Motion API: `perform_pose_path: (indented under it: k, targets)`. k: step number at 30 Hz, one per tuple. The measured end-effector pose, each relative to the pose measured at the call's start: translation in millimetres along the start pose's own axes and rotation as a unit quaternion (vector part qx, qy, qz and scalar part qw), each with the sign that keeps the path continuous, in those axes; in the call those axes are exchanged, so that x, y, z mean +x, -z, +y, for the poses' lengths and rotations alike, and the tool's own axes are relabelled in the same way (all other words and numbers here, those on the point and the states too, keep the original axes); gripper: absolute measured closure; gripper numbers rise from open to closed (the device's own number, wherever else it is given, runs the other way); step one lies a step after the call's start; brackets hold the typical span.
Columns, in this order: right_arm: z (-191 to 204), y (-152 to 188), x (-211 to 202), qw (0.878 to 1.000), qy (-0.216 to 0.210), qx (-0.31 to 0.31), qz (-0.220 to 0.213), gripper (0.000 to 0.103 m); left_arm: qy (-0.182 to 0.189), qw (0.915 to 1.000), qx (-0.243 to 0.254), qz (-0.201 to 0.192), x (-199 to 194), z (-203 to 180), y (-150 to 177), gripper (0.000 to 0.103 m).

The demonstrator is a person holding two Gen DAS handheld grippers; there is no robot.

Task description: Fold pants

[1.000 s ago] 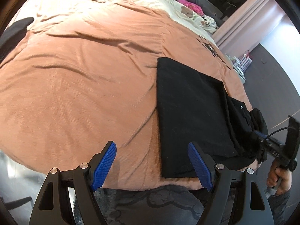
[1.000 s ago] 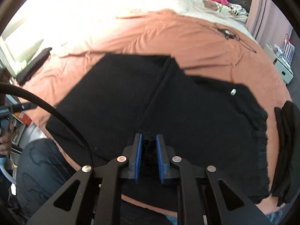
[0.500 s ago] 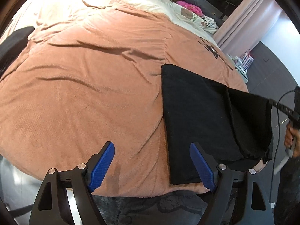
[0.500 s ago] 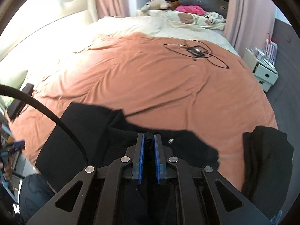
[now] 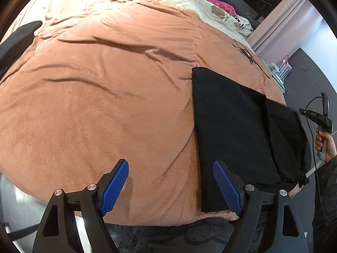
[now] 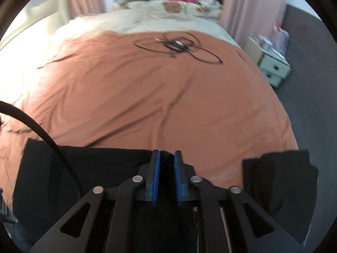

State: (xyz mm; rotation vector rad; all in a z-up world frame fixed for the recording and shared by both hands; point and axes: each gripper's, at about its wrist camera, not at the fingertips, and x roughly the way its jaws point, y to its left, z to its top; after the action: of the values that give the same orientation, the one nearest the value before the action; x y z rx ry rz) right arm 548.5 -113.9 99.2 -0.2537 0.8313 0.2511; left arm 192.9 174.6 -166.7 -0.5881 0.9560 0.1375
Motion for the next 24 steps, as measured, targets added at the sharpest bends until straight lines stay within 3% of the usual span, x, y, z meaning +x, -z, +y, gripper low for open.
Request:
perform_pose_path:
  k: [2, 4, 18, 24]
  targets:
    - [2.7, 6.2, -1.7, 1.0, -0.015, 0.009, -0.001, 0.076, 0.0, 1.0, 0.001, 0.001, 0.4, -0.2, -0.3, 0.019]
    - [11.9, 17.0, -8.9, 0.999, -0.033, 0.007, -0.009, 0.048, 0.001, 1.0, 0.002, 0.003, 1.4, 0.2, -0.4, 0.019]
    - [128.5, 102.3, -77.7, 0.987, -0.116, -0.108, 0.006, 0.048, 0.02, 0.9997, 0.014, 0.004, -3.8, -8.6, 6.6, 0.019]
    - [140.0, 133.4, -94.4, 0.983, -0.141, -0.118, 0.017, 0.048, 0.03, 0.9994, 0.01, 0.013, -3.4, -8.5, 11.9, 0.019]
